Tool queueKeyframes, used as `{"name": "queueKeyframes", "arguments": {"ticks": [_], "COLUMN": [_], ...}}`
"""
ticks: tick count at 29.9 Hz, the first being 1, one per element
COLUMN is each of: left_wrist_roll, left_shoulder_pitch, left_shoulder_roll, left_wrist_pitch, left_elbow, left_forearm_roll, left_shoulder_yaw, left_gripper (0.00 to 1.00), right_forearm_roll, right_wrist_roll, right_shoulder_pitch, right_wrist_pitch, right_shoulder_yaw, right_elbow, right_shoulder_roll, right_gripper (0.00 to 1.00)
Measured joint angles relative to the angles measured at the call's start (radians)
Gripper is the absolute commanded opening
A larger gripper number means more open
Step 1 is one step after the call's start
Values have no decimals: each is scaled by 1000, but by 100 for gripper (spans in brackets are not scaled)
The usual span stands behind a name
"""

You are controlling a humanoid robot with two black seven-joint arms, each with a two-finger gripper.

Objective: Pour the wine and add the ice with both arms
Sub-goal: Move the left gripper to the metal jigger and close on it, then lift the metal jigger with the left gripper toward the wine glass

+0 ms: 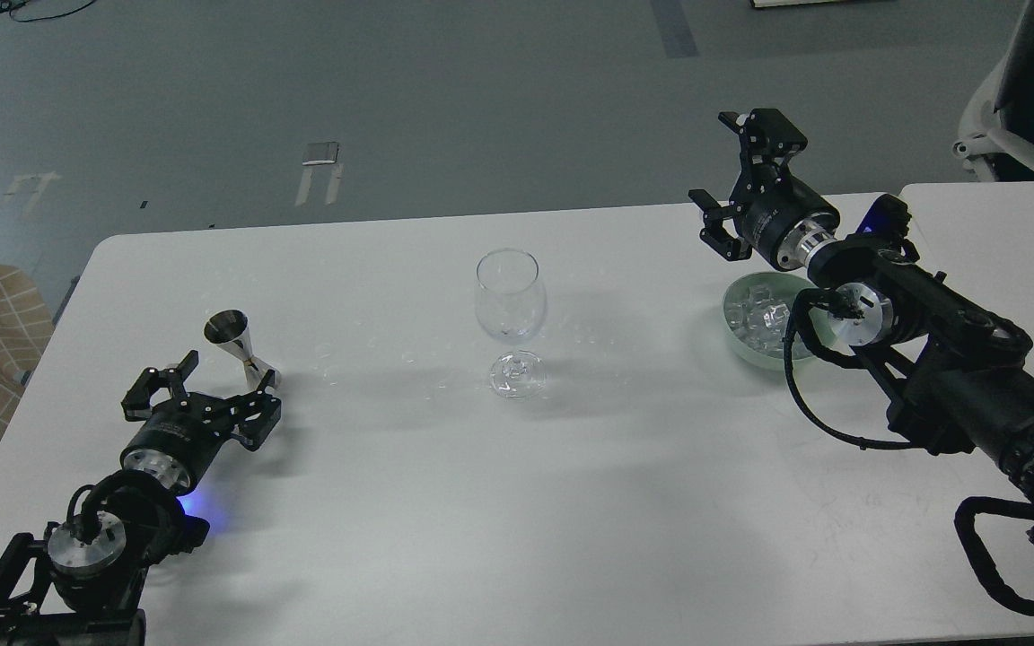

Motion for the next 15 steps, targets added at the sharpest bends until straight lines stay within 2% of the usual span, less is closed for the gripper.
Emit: {"name": "queueKeyframes", "arguments": {"ticks": [11,12,14,15], "left_wrist_roll": [2,1,-2,-5], "left_shoulder_pitch": [-21,-25,-37,-42], "left_shoulder_roll": [-2,-2,-2,-2], "left_wrist_pitch": [1,2,6,9], "left_elbow": [-6,-6,-4,-3], "left_forearm_roll": [0,0,0,0], "left_shoulder_yaw": [10,11,16,19], "left_gripper": [95,94,81,80], "right_forearm_roll": [-2,-2,-2,-2], "right_wrist_roll": [0,0,0,0], "right_shoulder_pitch": [-6,-6,-6,-6], "right_wrist_pitch": [0,0,0,0], "right_shoulder_yaw": [0,0,0,0], "right_elbow": [-6,-6,-6,-6], "right_shoulder_roll": [-1,-1,-1,-1], "right_gripper": [100,100,100,100]}}
